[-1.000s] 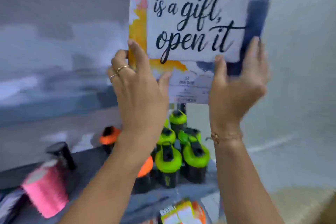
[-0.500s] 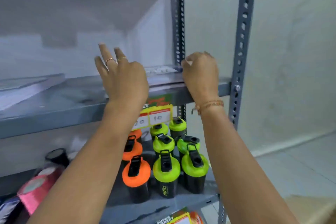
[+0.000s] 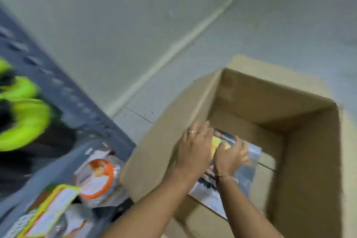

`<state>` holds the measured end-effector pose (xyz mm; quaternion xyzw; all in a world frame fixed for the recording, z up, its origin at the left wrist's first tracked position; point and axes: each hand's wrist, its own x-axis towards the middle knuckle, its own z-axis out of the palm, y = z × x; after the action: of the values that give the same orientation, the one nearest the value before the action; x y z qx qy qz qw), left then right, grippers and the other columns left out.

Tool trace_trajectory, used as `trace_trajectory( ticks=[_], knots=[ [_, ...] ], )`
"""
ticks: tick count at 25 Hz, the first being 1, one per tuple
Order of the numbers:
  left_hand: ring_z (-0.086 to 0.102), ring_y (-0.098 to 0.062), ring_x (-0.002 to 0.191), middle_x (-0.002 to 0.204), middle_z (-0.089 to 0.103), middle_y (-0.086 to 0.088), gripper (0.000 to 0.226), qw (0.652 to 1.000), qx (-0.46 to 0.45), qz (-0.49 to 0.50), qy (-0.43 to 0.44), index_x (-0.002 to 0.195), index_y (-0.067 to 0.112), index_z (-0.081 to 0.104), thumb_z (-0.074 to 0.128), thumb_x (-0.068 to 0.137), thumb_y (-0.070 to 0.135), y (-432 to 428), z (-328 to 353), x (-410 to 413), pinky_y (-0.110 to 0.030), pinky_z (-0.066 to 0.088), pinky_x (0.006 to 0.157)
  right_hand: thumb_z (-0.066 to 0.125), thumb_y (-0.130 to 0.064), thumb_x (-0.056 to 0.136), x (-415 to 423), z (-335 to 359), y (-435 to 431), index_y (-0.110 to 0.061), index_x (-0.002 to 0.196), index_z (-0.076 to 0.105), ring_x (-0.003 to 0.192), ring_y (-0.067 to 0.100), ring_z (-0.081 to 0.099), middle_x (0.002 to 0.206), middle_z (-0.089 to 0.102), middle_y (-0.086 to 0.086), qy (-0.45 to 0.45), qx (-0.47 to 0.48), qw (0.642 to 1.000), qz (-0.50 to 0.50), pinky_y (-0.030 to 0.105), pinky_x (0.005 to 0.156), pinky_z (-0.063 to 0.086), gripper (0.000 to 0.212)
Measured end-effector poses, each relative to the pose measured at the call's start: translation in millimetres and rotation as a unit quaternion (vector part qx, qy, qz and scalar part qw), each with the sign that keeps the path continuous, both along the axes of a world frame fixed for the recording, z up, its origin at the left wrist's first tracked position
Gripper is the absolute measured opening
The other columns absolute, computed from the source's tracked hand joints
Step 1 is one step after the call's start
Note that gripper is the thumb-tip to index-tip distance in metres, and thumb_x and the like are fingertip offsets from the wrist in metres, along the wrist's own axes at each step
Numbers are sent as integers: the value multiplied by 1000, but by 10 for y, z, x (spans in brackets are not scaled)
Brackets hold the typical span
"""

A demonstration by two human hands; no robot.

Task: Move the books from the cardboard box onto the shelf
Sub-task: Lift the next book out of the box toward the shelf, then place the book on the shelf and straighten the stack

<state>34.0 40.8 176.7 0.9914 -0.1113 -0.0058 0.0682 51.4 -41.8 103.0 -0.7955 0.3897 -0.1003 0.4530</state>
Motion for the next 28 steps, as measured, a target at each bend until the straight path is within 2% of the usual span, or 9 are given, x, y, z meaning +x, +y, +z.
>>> trace_trajectory(
  ticks=[3, 5, 8, 11, 15, 19, 22, 26, 28],
  knots=[
    [50, -27, 124, 132, 56, -8, 37, 953, -7, 83, 291, 122, 13, 54, 52, 85, 13, -107, -1329, -83, -35, 44, 102, 67, -28, 83, -302, -925, -372, -5, 144, 21, 141, 38, 13, 153, 16, 24, 305, 79, 949, -14, 44, 118, 16, 80],
    [45, -28, 128, 139, 47, -10, 44, 913, 6, 187, 362, 130, 12, 44, 53, 88, 22, -100, -1903, -210, -36, 40, 106, 70, -33, 79, -494, -1268, -415, -5, 144, 15, 139, 39, 15, 151, 15, 24, 375, 84, 923, -19, 45, 117, 20, 90],
    [45, -33, 125, 137, 44, -15, 48, 910, 16, 274, 312, 130, 10, 40, 58, 88, 22, -313, -2267, -283, -39, 40, 102, 73, -39, 74, -619, -1511, -400, -8, 138, 26, 137, 37, 23, 147, 27, 20, 378, 20, 925, -22, 47, 115, 22, 85],
    [46, -36, 122, 131, 48, -18, 40, 899, 21, 321, 297, 126, 7, 42, 55, 88, 9, -449, -2235, -181, -44, 39, 100, 80, -43, 67, -597, -1508, -479, -8, 127, 35, 129, 38, 30, 138, 33, 20, 359, 18, 933, -33, 46, 111, 27, 83],
    [49, -36, 120, 128, 52, -19, 39, 904, 43, 278, 323, 124, 9, 49, 59, 87, 11, -374, -2078, -58, -42, 41, 100, 82, -28, 68, -616, -1420, -609, -6, 122, 38, 118, 38, 40, 133, 35, 20, 341, 15, 939, -34, 45, 104, 35, 74],
    [49, -35, 118, 128, 51, -17, 33, 948, 62, 174, 258, 122, 5, 53, 56, 90, 8, -375, -1526, -3, -41, 44, 98, 75, -15, 73, -570, -1083, -534, -7, 115, 46, 115, 38, 40, 129, 40, 20, 269, 28, 959, -89, 42, 102, 33, 52],
    [48, -34, 118, 128, 49, -15, 29, 975, 43, 154, 157, 121, 3, 54, 49, 92, 3, -319, -750, -45, -42, 45, 95, 71, -8, 75, -534, -528, -383, -11, 115, 51, 117, 37, 39, 127, 42, 19, 146, 61, 978, -137, 41, 104, 29, 44],
    [47, -34, 111, 127, 45, -13, 48, 989, -11, 133, -58, 138, 10, 36, 53, 93, 8, 25, 544, -328, -40, 45, 88, 73, 0, 70, -514, 664, -21, -5, 110, 56, 119, 34, 40, 125, 41, 19, -148, 111, 970, -160, 36, 105, 31, 44],
    [49, -35, 104, 122, 46, -15, 62, 969, -28, 143, -200, 145, 12, 29, 59, 90, 11, 350, 1262, -582, -41, 45, 87, 73, 4, 68, -572, 1413, 271, -1, 108, 57, 117, 33, 45, 126, 39, 22, -312, 137, 933, -120, 19, 99, 42, 43]
  ],
)
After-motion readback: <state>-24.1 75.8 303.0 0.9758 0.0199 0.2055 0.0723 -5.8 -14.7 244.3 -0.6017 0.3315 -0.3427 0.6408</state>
